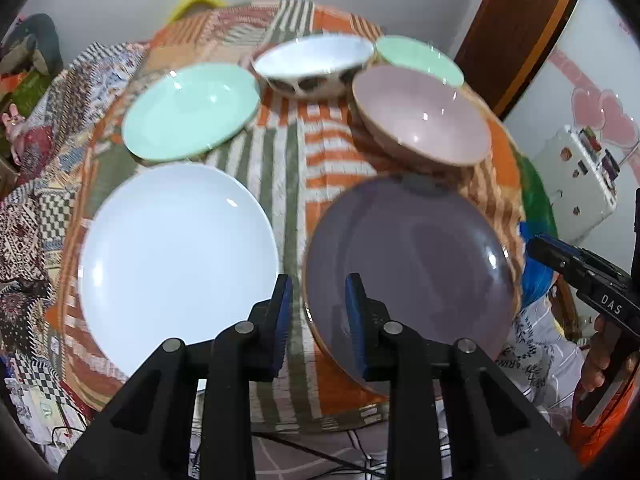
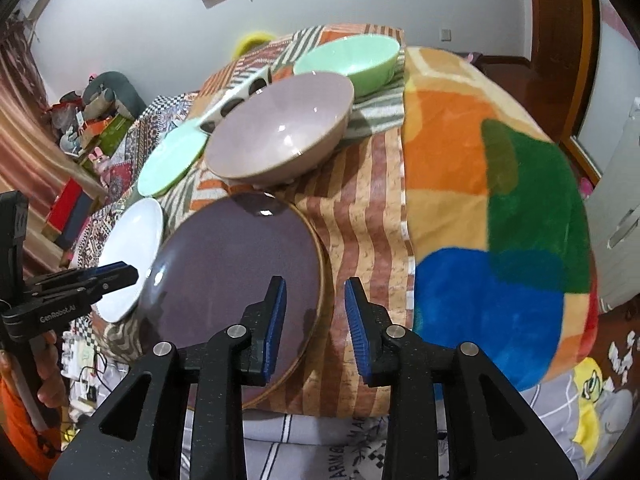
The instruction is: Organize plates and bowls
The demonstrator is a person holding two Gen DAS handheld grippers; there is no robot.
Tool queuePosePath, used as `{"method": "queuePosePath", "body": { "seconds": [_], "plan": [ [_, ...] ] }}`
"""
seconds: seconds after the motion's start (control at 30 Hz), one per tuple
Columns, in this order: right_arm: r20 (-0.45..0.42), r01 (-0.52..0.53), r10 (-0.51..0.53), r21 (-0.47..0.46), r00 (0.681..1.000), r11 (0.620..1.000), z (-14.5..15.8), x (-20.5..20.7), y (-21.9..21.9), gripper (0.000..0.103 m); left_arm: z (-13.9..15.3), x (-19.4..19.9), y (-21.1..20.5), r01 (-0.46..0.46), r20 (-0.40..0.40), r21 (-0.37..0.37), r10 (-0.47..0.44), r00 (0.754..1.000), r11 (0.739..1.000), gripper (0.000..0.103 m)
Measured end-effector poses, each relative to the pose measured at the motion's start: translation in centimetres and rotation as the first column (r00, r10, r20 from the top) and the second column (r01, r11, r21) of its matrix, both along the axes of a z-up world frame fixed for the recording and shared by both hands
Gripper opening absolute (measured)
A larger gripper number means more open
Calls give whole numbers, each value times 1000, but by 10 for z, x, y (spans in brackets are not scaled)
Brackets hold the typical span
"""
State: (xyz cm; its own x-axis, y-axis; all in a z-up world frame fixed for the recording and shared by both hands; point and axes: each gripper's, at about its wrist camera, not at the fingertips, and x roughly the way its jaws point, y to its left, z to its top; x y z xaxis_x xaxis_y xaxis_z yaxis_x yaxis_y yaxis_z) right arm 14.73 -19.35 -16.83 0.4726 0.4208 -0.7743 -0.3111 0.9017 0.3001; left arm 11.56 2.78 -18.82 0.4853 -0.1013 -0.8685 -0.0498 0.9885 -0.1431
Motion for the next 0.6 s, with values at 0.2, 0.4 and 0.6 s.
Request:
{"method": "queuePosePath", "body": {
  "seconds": [0.2,0.4,0.6],
  "plan": [
    [77,-27,27,-8,997,1000,24,-8,19,44,32,-21,25,-67,109,8,65,992,998,54],
    [131,-80,80,-8,988,997,39,-10,49,54,45,-38,57,-156,165,17,151,975,988,60],
    [146,-141,144,-29,979,990,39,-9,78,54,34,-52,95,-249,149,4,245,958,969,61]
  ]
}}
